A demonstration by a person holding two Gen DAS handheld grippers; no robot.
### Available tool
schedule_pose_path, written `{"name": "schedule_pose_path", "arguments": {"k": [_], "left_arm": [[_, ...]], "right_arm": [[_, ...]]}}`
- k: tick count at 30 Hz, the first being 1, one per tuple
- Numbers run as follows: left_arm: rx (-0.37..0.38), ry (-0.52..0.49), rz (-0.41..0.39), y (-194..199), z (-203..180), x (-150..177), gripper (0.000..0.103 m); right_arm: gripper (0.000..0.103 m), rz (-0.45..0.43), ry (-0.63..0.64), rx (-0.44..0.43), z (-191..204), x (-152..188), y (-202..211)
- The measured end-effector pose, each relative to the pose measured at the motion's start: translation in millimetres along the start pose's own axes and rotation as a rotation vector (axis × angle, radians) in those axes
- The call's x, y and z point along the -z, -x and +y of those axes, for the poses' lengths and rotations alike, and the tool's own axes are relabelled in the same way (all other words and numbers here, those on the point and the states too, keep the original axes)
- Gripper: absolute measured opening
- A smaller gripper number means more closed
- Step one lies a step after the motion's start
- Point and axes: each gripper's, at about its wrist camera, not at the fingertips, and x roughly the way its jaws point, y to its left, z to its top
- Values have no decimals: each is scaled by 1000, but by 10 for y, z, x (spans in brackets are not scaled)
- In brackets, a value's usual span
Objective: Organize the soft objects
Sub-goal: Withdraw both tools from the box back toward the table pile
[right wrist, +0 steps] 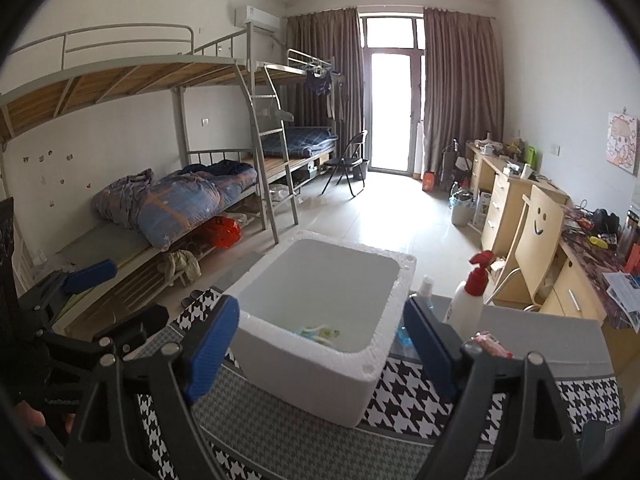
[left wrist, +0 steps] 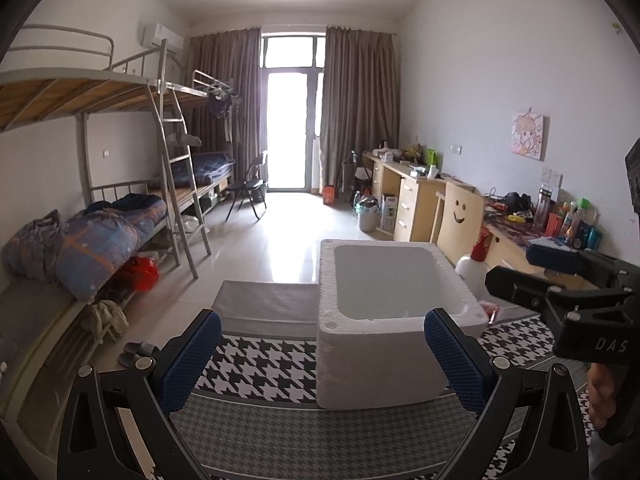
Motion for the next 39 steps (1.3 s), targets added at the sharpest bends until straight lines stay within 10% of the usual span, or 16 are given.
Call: {"name": "schedule_pose_path", "arguments": {"k": [39], "left_arm": [[98, -15, -61, 581, -353, 411, 102]], "right_arm": [[87, -95, -61, 18, -130, 664, 763]]}}
